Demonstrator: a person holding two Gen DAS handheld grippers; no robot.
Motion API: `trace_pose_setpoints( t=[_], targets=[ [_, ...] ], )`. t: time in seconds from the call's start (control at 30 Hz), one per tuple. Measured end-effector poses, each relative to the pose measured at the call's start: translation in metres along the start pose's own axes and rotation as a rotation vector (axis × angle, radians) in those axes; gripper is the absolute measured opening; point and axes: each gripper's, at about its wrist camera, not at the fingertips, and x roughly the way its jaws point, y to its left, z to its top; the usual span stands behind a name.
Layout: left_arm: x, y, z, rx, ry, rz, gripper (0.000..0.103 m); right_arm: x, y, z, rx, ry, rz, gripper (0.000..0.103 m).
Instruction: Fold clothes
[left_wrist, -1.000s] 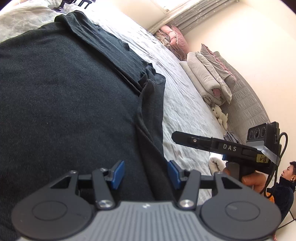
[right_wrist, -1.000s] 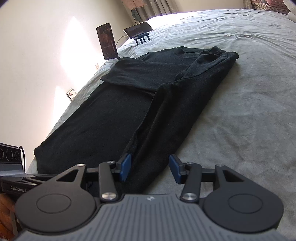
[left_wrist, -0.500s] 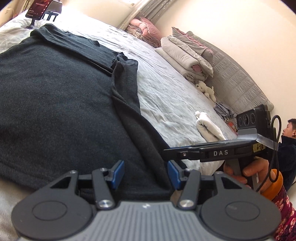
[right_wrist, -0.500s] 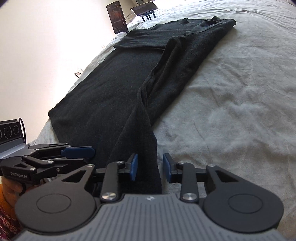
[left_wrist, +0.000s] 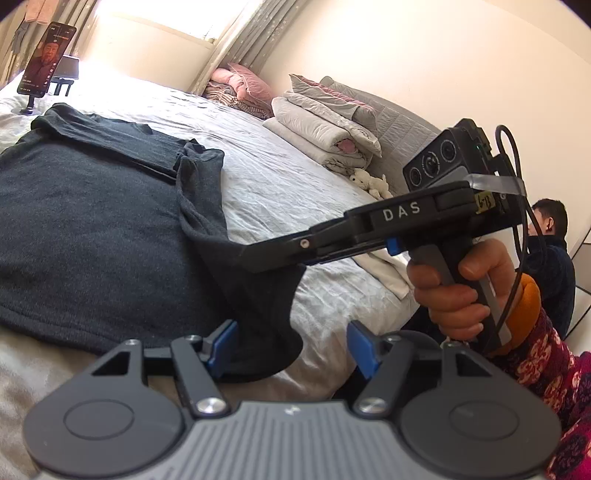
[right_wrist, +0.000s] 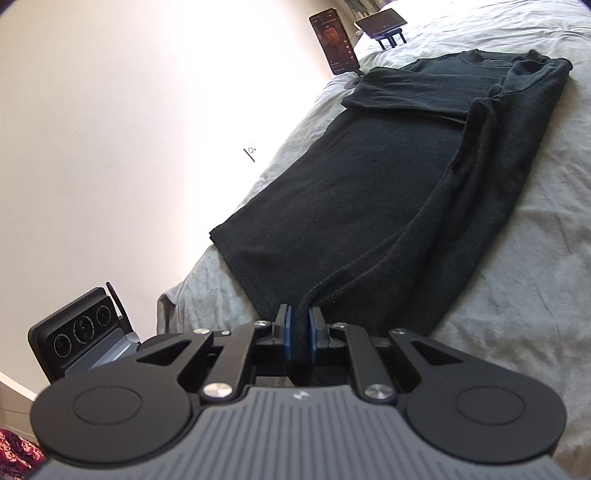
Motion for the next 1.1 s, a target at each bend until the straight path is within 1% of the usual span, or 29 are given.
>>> trace_pose_setpoints(
  t=[0.1,0.13,0.23,0.27,0.3,0.33,0.37,0.4,0.43,0.53,0.57,0.6,0.63,0.67,0.7,0.8,0.83,0.87,0.93,1.03,1.07,1.1],
  targets=[
    [0.001,0.01,-0.002,-0.061,-0.007,0.033,0.066,0.007,0.002,0.004,0.001,0.01,0.014,0.014],
    [0.002,0.015,-0.003,-0.089,-0.012,0.034,0.065,0.008,0.001,0.004,0.005,0.012,0.017,0.02],
    [0.002,0.034,-0.008,-0.196,-0.032,0.042,0.064,0.01,-0.001,0.006,0.014,0.017,0.025,0.02],
    [0.002,0.04,-0.01,-0.23,-0.038,0.047,0.064,0.011,-0.001,0.006,0.018,0.019,0.027,0.022],
    [0.002,0.045,-0.011,-0.257,-0.046,0.051,0.061,0.012,-0.002,0.007,0.021,0.021,0.03,0.022],
    [0.001,0.048,-0.012,-0.277,-0.054,0.052,0.059,0.013,-0.002,0.007,0.024,0.022,0.032,0.03],
    [0.001,0.051,-0.012,-0.296,-0.063,0.052,0.058,0.014,-0.003,0.008,0.027,0.024,0.035,0.042],
    [0.001,0.052,-0.011,-0.305,-0.07,0.054,0.058,0.013,-0.004,0.009,0.031,0.022,0.036,0.046],
    [0.001,0.052,-0.011,-0.306,-0.076,0.061,0.058,0.01,-0.005,0.01,0.034,0.012,0.036,0.05],
    [0.004,0.052,-0.009,-0.309,-0.08,0.086,0.056,0.003,-0.011,0.01,0.045,-0.014,0.016,0.051],
    [0.005,0.053,-0.009,-0.312,-0.077,0.098,0.049,0.0,-0.014,0.009,0.048,-0.022,0.007,0.051],
    [0.007,0.053,-0.009,-0.314,-0.072,0.116,0.036,-0.001,-0.016,0.009,0.052,-0.029,-0.005,0.051],
    [0.008,0.054,-0.01,-0.315,-0.067,0.136,0.027,-0.002,-0.02,0.008,0.055,-0.034,-0.029,0.052],
    [0.008,0.055,-0.01,-0.315,-0.062,0.158,0.006,-0.002,-0.024,0.007,0.057,-0.037,-0.057,0.052],
    [0.009,0.055,-0.011,-0.316,-0.057,0.179,0.006,-0.001,-0.027,0.005,0.058,-0.037,-0.084,0.052],
    [-0.002,0.052,-0.012,-0.331,-0.097,0.196,0.006,0.003,-0.036,-0.002,0.056,-0.023,-0.15,0.052],
    [-0.005,0.049,-0.012,-0.323,-0.107,0.213,0.006,0.005,-0.039,-0.005,0.051,-0.016,-0.164,0.052],
    [-0.006,0.048,-0.011,-0.316,-0.109,0.237,0.006,0.007,-0.042,-0.007,0.047,-0.01,-0.174,0.052],
    [-0.005,0.051,-0.011,-0.316,-0.086,0.304,0.007,0.011,-0.046,-0.011,0.044,0.0,-0.181,0.052],
    [-0.006,0.054,-0.01,-0.325,-0.079,0.321,0.01,0.013,-0.048,-0.012,0.031,0.013,-0.193,0.052],
    [-0.008,0.052,-0.007,-0.306,-0.083,0.332,0.015,0.011,-0.047,-0.011,0.022,0.009,-0.196,0.052],
    [-0.01,0.049,-0.004,-0.282,-0.096,0.347,0.024,0.008,-0.046,-0.01,0.009,-0.001,-0.2,0.052]
  ],
)
